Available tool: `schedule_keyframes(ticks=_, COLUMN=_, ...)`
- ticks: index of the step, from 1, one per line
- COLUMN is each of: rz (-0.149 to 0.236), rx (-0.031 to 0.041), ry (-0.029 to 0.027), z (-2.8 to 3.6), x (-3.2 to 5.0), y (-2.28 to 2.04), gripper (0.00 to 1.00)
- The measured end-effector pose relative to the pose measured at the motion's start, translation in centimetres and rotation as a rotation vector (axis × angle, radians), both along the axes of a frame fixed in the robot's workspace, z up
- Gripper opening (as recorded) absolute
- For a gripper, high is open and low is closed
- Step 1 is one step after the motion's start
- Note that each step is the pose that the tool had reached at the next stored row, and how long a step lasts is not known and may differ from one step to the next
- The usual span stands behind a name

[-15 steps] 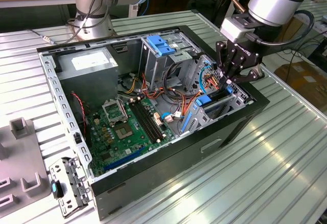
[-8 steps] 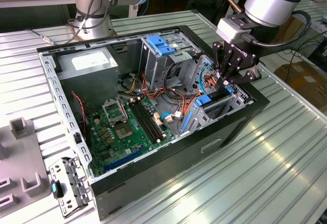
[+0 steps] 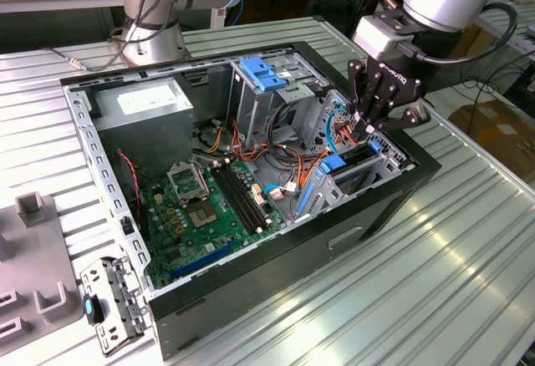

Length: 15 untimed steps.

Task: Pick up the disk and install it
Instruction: 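Insert the second disk wire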

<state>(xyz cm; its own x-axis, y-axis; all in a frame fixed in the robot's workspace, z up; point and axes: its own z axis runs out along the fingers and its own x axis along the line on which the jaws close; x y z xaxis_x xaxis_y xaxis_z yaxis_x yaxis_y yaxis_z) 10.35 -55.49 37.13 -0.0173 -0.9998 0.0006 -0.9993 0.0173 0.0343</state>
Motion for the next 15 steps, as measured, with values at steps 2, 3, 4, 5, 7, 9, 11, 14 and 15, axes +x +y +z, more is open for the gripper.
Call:
schedule_keyframes(ticks=2, rz=0.0, rx=0.0001, ry=0.0001, z=0.56, x=0.03, y=0.0, gripper=0.11)
schedule_keyframes(ticks=3, rz=0.0, rx=0.0002, ry=0.0003, z=0.95, x=0.05, y=0.01, gripper=0.11)
schedule_keyframes(ticks=4, rz=0.0, rx=0.0, ry=0.0003, z=1.58, x=0.06, y=0.03, gripper=0.11)
schedule_keyframes(ticks=5, rz=0.0, rx=-0.0038, ry=0.0004, z=2.23, x=0.09, y=0.17, gripper=0.11)
schedule_keyframes(ticks=7, rz=0.0, rx=-0.0177, ry=0.0003, z=2.69, x=0.17, y=0.47, gripper=0.11)
schedule_keyframes(ticks=9, rz=0.0, rx=-0.0448, ry=0.0003, z=2.97, x=0.25, y=1.17, gripper=0.11)
schedule_keyframes(ticks=11, rz=0.0, rx=-0.0684, ry=0.0003, z=3.16, x=0.33, y=1.8, gripper=0.11)
schedule_keyframes(ticks=14, rz=0.0, rx=-0.0744, ry=0.0014, z=3.24, x=0.55, y=3.43, gripper=0.11)
schedule_keyframes(ticks=15, rz=0.0, rx=-0.0743, ry=0.0019, z=3.23, x=0.62, y=3.83, gripper=0.11)
